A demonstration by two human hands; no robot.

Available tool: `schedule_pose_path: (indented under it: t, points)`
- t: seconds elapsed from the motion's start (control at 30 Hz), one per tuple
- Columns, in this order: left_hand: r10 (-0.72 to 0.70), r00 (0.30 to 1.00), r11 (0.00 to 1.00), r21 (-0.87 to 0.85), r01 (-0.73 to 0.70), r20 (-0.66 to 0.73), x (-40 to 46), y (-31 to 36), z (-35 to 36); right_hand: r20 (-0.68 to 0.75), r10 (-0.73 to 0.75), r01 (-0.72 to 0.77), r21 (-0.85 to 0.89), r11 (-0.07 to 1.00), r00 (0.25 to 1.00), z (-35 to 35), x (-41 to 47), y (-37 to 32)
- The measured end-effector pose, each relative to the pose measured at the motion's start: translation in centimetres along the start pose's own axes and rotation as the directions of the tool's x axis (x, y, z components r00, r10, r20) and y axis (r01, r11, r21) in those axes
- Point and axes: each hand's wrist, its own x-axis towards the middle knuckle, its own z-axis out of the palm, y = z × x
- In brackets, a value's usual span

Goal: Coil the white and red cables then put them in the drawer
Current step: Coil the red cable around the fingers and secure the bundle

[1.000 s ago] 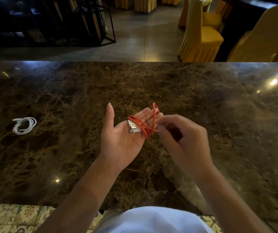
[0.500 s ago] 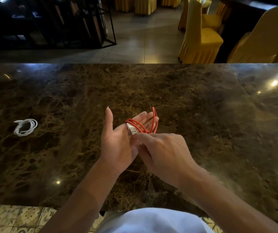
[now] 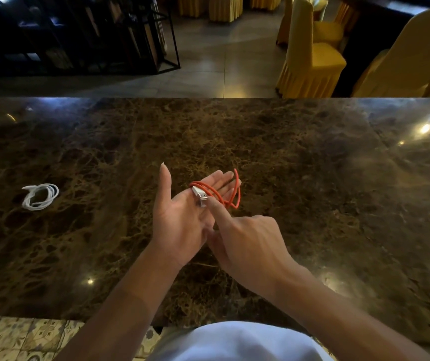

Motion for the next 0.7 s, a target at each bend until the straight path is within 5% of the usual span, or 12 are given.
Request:
schedule_pose_path:
  t: [0.17,0.47,0.7]
  points:
    - [-0.035,0.998,0.999,-0.022,0.036,0.048,-0.3,-0.4,-0.2,-0.067,-0.006,0.008,0.031,0.999,0.998,0.2,0.8,1.1]
    - [-0.050,0.999,0.999,-0.003,0.050,0.017,-0.8,-0.4,-0.8,0.038,-0.188,0.185,0.069,0.980,0.981,-0.1,1.4,2.5]
    - [-0.109,0.984,0.984,-0.125,0.127,0.141,-1.3,-0.5,-0.9,-0.033,-0.310,0.305,0.296,0.905,0.950,-0.3,1.5,3.4]
